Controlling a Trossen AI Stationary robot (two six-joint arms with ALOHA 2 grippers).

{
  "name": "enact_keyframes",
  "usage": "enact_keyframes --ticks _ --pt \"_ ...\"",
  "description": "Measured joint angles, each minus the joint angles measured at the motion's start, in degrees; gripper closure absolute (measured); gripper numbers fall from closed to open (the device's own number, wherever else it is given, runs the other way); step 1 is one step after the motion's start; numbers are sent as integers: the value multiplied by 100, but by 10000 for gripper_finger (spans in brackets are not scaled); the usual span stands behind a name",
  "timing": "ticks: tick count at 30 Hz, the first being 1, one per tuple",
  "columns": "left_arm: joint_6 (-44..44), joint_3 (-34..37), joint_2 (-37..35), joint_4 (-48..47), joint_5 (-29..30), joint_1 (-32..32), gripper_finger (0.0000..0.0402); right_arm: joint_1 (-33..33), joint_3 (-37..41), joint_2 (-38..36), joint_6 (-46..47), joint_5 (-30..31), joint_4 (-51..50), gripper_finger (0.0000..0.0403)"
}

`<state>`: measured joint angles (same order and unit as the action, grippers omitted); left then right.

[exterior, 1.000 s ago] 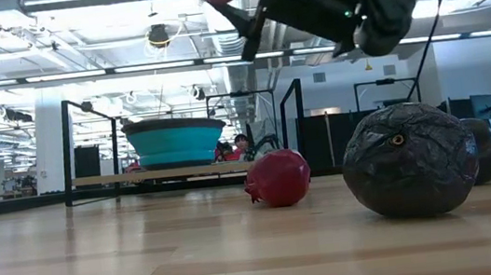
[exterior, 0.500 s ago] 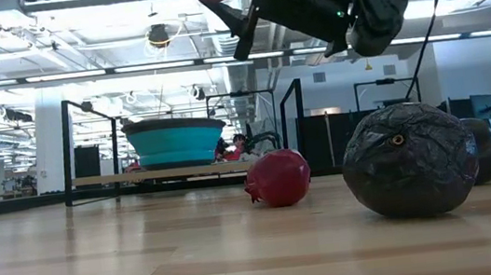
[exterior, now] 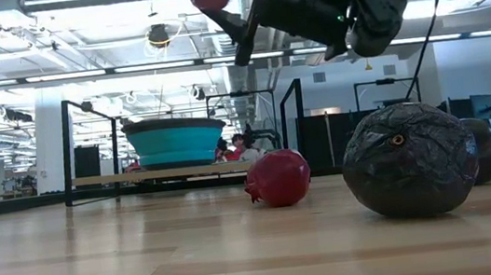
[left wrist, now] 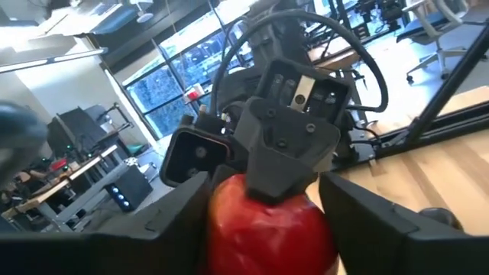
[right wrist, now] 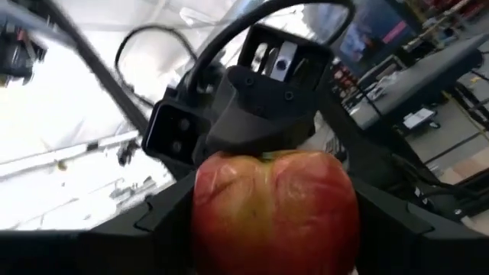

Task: Pick & Place Fruit
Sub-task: Put the peach into the blue strainer bowl on the shelf

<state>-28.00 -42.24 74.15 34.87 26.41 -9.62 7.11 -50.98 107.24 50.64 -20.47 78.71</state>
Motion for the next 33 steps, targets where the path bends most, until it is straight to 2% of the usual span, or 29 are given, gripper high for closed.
enact_keyframes --ticks 3,6,13,17,28,33 --pt "19 0 13 -66 -5 -39 196 65 -4 0 16 -347 -61 128" --pt "13 0 11 -55 7 -69 200 60 -4 0 23 -363 -51 114" --pt "-3 0 9 -57 44 -65 148 58 -2 0 39 -343 -34 101" --pt "-20 0 9 -96 144 -57 135 60 0 0 41 -337 12 105" --pt "-96 -13 -4 -251 66 32 128 82 7 7 192 -361 276 146" --pt "-315 -13 -4 -262 63 34 131 84 7 7 238 -368 303 149"
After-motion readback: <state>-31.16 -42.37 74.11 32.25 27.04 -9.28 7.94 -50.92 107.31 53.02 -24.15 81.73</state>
